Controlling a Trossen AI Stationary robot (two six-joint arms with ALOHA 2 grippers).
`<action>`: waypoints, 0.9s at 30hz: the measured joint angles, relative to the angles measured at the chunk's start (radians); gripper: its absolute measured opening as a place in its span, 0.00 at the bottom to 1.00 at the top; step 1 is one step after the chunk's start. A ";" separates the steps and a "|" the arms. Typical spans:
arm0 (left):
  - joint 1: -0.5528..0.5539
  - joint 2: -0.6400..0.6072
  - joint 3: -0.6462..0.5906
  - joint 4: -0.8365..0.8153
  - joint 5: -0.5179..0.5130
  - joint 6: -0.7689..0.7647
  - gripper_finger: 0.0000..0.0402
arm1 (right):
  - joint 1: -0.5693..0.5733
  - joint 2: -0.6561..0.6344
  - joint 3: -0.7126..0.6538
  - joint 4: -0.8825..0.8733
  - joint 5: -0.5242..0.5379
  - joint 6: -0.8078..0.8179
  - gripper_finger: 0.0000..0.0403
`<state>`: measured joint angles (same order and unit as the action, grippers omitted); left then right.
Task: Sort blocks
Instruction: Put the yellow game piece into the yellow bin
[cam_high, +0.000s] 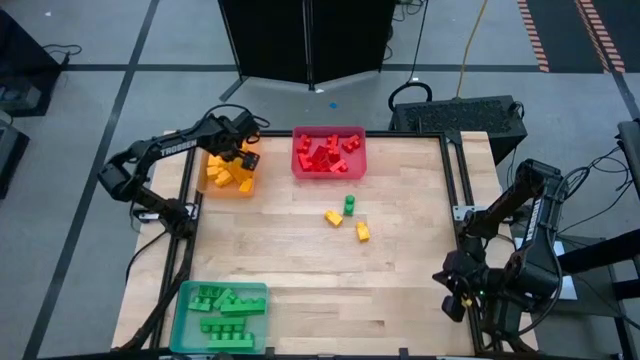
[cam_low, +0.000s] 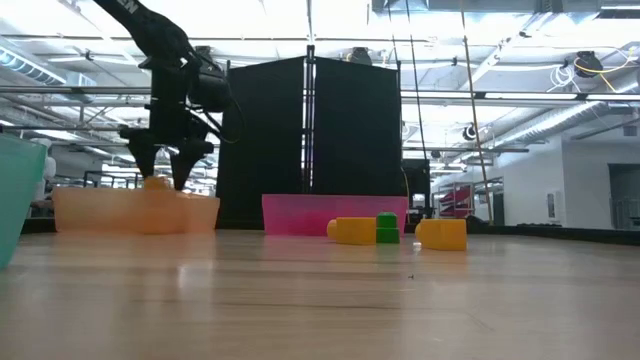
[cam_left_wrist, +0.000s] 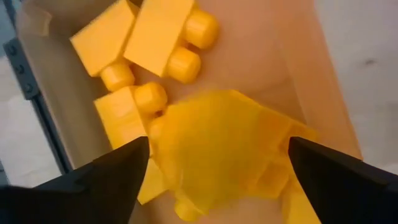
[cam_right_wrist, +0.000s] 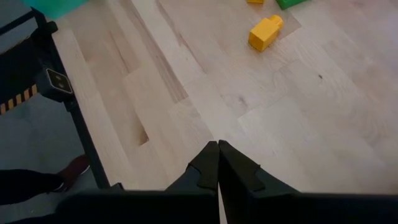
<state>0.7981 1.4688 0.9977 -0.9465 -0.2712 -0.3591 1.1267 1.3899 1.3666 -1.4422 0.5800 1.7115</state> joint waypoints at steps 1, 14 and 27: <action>-0.002 0.000 0.000 -0.001 0.013 0.002 0.97 | 0.000 0.000 0.000 0.005 0.000 -0.006 0.00; -0.183 -0.008 0.125 -0.056 0.009 0.054 0.97 | 0.000 0.000 0.000 0.021 0.000 -0.032 0.00; -0.568 0.011 0.339 0.276 0.058 -0.053 0.97 | 0.000 0.000 0.000 0.018 0.077 -0.066 0.00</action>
<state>0.2305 1.4795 1.3367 -0.6706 -0.2134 -0.4121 1.1267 1.3899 1.3666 -1.4239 0.6566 1.6454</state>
